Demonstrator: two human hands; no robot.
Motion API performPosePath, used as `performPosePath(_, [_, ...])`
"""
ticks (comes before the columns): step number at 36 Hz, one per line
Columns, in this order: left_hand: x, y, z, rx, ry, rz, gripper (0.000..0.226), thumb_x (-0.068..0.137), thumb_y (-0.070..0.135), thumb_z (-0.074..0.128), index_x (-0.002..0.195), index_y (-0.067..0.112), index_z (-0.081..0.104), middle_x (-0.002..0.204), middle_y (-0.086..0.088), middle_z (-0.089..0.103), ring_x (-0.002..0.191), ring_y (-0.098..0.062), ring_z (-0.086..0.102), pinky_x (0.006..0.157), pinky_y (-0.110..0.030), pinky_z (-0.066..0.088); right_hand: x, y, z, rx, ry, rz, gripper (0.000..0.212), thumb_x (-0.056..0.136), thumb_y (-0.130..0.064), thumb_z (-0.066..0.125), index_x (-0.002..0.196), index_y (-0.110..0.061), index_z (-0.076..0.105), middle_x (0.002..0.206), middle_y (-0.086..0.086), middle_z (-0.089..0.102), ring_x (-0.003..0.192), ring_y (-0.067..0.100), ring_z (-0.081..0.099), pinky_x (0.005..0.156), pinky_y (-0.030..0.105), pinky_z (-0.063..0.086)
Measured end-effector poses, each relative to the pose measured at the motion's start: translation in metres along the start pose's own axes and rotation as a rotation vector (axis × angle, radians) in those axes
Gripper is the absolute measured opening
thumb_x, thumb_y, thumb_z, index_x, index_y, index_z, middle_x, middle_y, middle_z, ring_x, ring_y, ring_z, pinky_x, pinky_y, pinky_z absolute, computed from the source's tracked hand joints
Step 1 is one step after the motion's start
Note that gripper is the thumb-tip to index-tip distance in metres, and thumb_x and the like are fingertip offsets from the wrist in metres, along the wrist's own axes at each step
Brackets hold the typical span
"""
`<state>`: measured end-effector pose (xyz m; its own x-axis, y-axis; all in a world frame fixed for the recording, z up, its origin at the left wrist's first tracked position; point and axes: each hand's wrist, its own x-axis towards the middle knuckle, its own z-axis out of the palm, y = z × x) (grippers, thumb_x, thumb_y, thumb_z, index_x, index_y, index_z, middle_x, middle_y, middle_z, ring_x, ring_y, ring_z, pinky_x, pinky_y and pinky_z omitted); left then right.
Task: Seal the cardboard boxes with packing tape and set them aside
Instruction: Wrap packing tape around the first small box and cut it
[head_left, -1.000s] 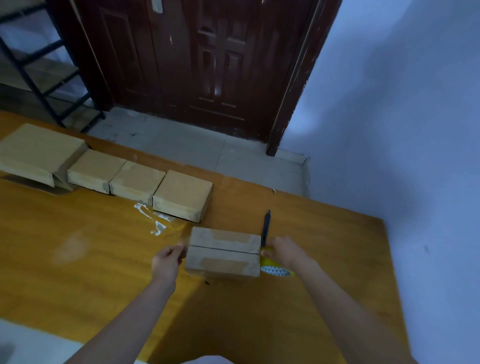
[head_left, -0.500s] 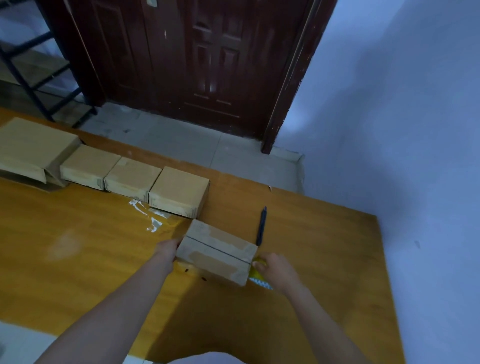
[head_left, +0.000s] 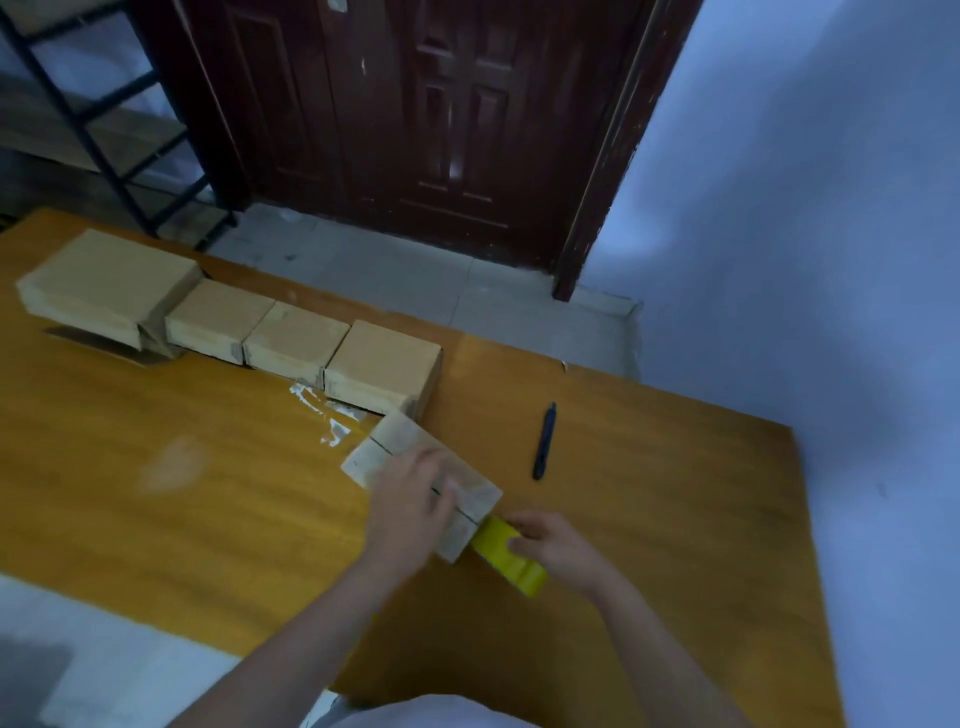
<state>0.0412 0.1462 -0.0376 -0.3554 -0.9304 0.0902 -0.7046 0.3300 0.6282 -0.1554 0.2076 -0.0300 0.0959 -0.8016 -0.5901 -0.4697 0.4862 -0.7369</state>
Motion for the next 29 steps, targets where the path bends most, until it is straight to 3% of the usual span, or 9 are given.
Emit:
performPosePath(4, [-0.011, 0.023, 0.028, 0.306, -0.384, -0.006, 0.085, 0.088, 0.071, 0.01, 0.151, 0.015, 0.018, 0.156, -0.003, 0.016, 0.145, -0.024, 0.01, 0.118, -0.036, 0.014, 0.0, 0.01, 0.0, 0.047, 0.061, -0.021, 0.025, 0.093, -0.008, 0.057, 0.117, -0.009, 0.059, 0.105, -0.001, 0.061, 0.103, 0.012, 0.056, 0.09, 0.024, 0.043])
performPosePath(8, [-0.016, 0.025, 0.034, 0.392, -0.456, 0.006, 0.125, 0.054, 0.083, -0.032, 0.153, 0.013, 0.0, 0.16, -0.003, -0.002, 0.147, -0.024, -0.007, 0.119, -0.037, 0.003, 0.002, 0.018, 0.004, -0.075, 0.114, -0.016, 0.033, 0.094, -0.023, 0.058, 0.123, -0.009, 0.059, 0.109, -0.005, 0.06, 0.11, 0.012, 0.057, 0.094, 0.028, 0.045])
performPosePath(14, [-0.009, 0.027, 0.036, 0.419, -0.409, -0.037, 0.132, 0.051, 0.089, -0.023, 0.152, 0.008, -0.001, 0.16, -0.006, 0.0, 0.148, -0.023, -0.001, 0.117, -0.03, 0.001, 0.006, 0.019, 0.009, -0.272, 0.182, 0.009, 0.034, 0.094, -0.034, 0.055, 0.115, -0.009, 0.064, 0.107, 0.012, 0.068, 0.101, 0.026, 0.061, 0.078, 0.032, 0.043])
performPosePath(16, [-0.012, 0.026, 0.041, 0.461, -0.389, -0.031, 0.12, 0.065, 0.089, -0.001, 0.152, 0.006, -0.004, 0.16, -0.008, -0.003, 0.148, -0.023, -0.004, 0.114, -0.03, -0.008, 0.013, 0.026, 0.013, -0.293, 0.185, 0.031, 0.02, 0.094, -0.032, 0.054, 0.09, -0.017, 0.067, 0.089, 0.01, 0.067, 0.091, 0.026, 0.06, 0.074, 0.034, 0.04])
performPosePath(18, [-0.013, 0.027, 0.045, 0.481, -0.391, -0.05, 0.109, 0.08, 0.079, 0.028, 0.151, 0.004, -0.007, 0.16, -0.009, -0.009, 0.147, -0.023, -0.009, 0.113, -0.032, -0.012, 0.018, 0.03, 0.018, -0.279, 0.195, 0.044, 0.027, 0.094, -0.029, 0.054, 0.068, -0.025, 0.053, 0.069, 0.004, 0.057, 0.081, 0.023, 0.056, 0.065, 0.032, 0.032])
performPosePath(20, [-0.015, 0.029, 0.047, 0.507, -0.394, -0.057, 0.11, 0.082, 0.075, 0.039, 0.15, 0.004, -0.009, 0.159, -0.009, -0.014, 0.147, -0.022, -0.012, 0.115, -0.034, -0.012, 0.023, 0.034, 0.019, -0.309, 0.195, 0.063, 0.022, 0.094, -0.032, 0.054, 0.085, -0.016, 0.066, 0.083, 0.01, 0.066, 0.09, 0.027, 0.061, 0.066, 0.029, 0.033])
performPosePath(22, [-0.016, 0.031, 0.048, 0.53, -0.386, -0.067, 0.113, 0.08, 0.077, 0.041, 0.15, 0.004, -0.01, 0.159, -0.009, -0.015, 0.147, -0.022, -0.014, 0.117, -0.036, -0.011, 0.026, 0.036, 0.02, -0.334, 0.227, 0.094, 0.033, 0.093, -0.036, 0.053, 0.111, -0.011, 0.066, 0.105, 0.016, 0.068, 0.104, 0.03, 0.061, 0.075, 0.031, 0.043])
performPosePath(25, [-0.016, 0.034, 0.049, 0.566, -0.403, -0.087, 0.118, 0.076, 0.084, 0.033, 0.15, 0.003, -0.009, 0.159, -0.011, -0.014, 0.147, -0.024, -0.013, 0.118, -0.038, -0.011, 0.028, 0.041, 0.02, -0.328, 0.219, 0.092, 0.038, 0.093, -0.039, 0.054, 0.12, -0.013, 0.062, 0.113, 0.015, 0.067, 0.109, 0.031, 0.06, 0.084, 0.033, 0.045])
performPosePath(29, [-0.015, 0.033, 0.052, 0.561, -0.425, -0.1, 0.121, 0.066, 0.087, 0.023, 0.144, -0.005, 0.031, 0.153, -0.02, 0.028, 0.142, -0.031, 0.028, 0.113, -0.042, 0.011, 0.027, 0.048, 0.018, -0.269, 0.167, 0.063, 0.041, 0.094, -0.039, 0.054, 0.125, -0.012, 0.057, 0.12, 0.012, 0.064, 0.113, 0.028, 0.058, 0.085, 0.03, 0.043])
